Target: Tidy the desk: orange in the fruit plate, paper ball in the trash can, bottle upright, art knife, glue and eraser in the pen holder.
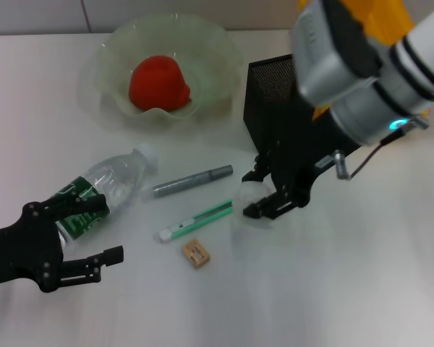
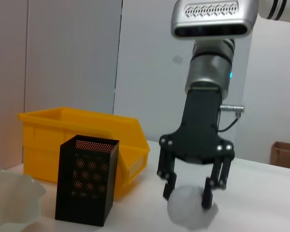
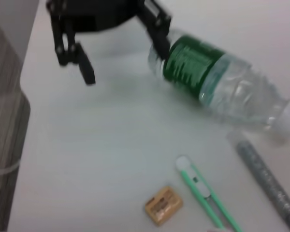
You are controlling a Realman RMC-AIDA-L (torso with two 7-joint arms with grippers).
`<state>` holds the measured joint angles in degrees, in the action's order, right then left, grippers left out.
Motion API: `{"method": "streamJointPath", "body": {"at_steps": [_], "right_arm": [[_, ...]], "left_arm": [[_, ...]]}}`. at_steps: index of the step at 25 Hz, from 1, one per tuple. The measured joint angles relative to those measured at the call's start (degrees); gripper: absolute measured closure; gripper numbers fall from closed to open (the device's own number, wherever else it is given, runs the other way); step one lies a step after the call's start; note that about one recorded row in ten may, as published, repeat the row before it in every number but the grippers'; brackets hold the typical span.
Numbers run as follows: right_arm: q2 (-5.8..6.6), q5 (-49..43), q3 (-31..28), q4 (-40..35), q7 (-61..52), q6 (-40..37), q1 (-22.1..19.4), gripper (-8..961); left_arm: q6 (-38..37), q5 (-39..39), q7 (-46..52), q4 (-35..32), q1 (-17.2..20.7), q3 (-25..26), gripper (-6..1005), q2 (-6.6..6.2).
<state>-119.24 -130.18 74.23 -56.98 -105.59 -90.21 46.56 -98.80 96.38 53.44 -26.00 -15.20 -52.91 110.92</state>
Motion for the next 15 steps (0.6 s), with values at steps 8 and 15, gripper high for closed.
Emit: {"method": "streamJointPath", "body": {"at_steps": [8,15], "right_arm": [[0.17,12.09,-11.95,0.38,10.78,-2.71,-8.47,451],[0.19,30.47,-20.32,13.33,32.28,-5.50,-17.11,452]], "left_arm": [[-0.16,-0.05,0.07,-0.11,-0.10,0.00,224,0.20],[-0.73,-0.06,0.15,0.02,-0.64,0.42,227,0.37]]}}
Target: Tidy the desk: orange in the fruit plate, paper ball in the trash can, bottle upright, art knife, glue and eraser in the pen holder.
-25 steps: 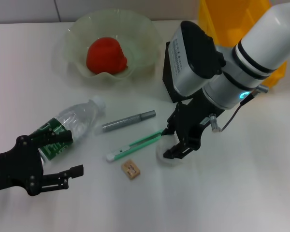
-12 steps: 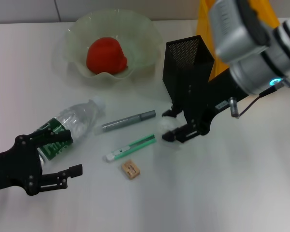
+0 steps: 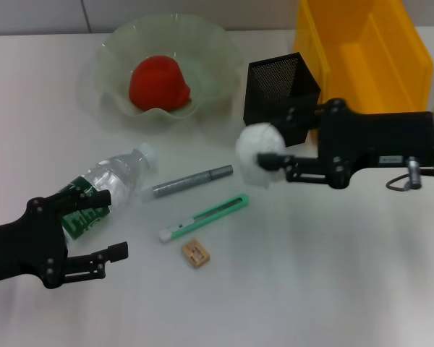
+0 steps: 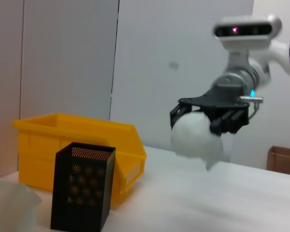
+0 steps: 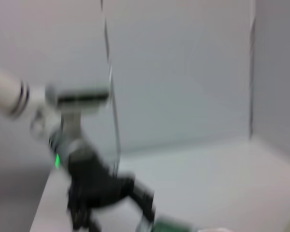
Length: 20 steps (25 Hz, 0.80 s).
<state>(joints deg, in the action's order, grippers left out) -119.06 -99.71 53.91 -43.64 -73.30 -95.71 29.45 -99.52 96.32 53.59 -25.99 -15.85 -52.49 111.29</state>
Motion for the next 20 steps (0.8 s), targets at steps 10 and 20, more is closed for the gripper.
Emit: {"method": "streamJointPath", "body": {"at_steps": [10,20], "right_arm": [[0.32,5.32,-6.16,20.00,19.22,-1.18,-1.18,453],[0.23,5.21,-6.12,20.84,19.47,-1.00,-1.13,453]], "left_arm": [[-0.93,0.00,0.02,0.06,-0.32,1.03,230,0.42],[-1.02,0.01,-0.03,0.06,-0.19,0.99,234,0.60]]}}
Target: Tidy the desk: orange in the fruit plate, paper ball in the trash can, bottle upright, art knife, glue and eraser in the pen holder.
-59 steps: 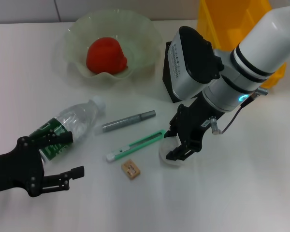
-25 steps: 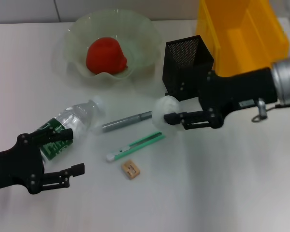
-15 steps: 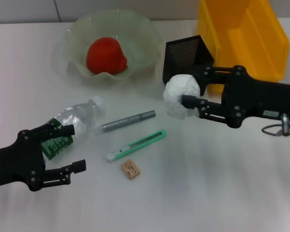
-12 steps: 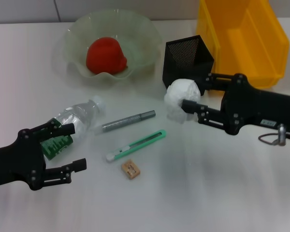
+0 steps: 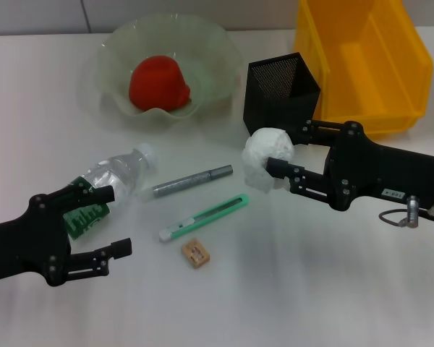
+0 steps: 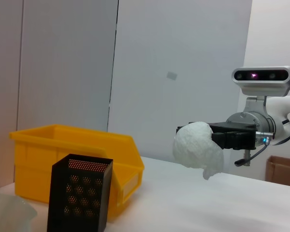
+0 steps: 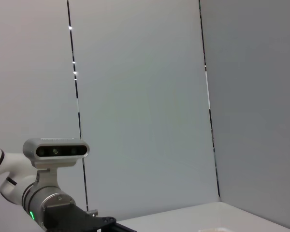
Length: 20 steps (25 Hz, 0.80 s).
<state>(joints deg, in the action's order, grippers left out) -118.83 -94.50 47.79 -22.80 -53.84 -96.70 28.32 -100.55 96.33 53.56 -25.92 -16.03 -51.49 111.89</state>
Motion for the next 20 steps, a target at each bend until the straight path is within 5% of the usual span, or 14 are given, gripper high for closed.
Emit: {"method": "streamJointPath", "body": {"at_steps": [14,20], "right_arm": [[-0.14,2.62,-0.82,0.73,0.31,0.24,-0.23,453],[-0.33,8.64,-8.55,4.43,5.32,3.22,-1.37,453]], "left_arm": [[-0.53,0.00,-0.50,0.00,0.48,-0.01,239,-0.01],[-0.53,0.00,-0.50,0.00,0.35,-0.01,241,-0.01]]}}
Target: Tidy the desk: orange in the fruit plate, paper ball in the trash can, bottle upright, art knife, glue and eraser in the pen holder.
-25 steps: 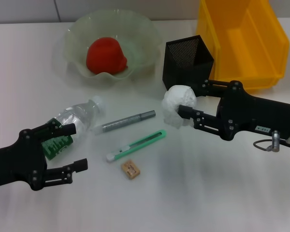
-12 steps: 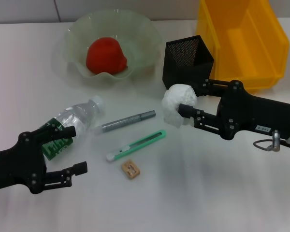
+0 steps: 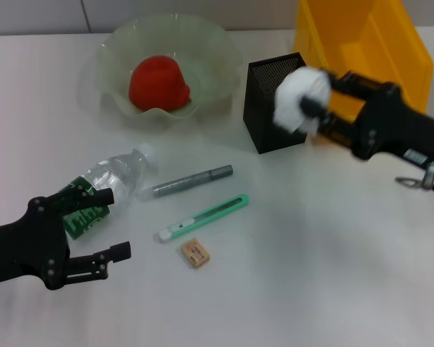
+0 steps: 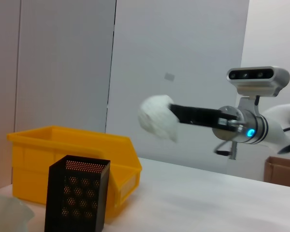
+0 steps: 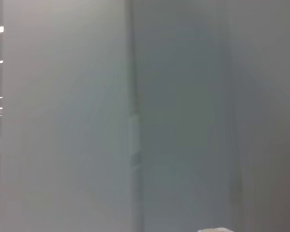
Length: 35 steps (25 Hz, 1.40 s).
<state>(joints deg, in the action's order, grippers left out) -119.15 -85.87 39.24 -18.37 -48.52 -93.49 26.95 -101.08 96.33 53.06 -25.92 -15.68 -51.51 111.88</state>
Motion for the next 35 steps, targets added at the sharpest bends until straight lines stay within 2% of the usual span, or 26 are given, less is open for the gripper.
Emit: {"method": "streamJointPath", "body": {"at_steps": [1,3,6,11,16,35], "right_arm": [[0.00,0.00,0.00,0.00,0.00,0.00,0.00,453],[-0.06,5.11,-4.42,2.43,2.94,3.17,-0.31,453],[-0.11,8.45,-5.61,3.27,4.50,5.79,-0.31,453],[-0.21,16.71,-6.19,3.59,6.47,15.13,1.48,452],[-0.16,18.66,-6.25,3.52,7.12,20.30,3.28,452],[-0.11,18.80,-5.79,3.61,7.46,21.51,4.17,452]], "left_arm": [[-0.02,0.00,0.07,0.00,-0.04,0.01,241,0.00],[-0.07,0.00,0.26,0.00,-0.11,0.11,242,0.00],[-0.13,0.00,0.33,0.00,-0.16,0.54,243,0.00],[-0.45,0.00,0.43,0.00,-0.23,0.92,245,0.07],[-0.56,0.00,0.40,0.00,-0.26,1.45,247,0.18],[-0.72,0.00,0.28,0.00,-0.29,1.77,254,0.27]]}}
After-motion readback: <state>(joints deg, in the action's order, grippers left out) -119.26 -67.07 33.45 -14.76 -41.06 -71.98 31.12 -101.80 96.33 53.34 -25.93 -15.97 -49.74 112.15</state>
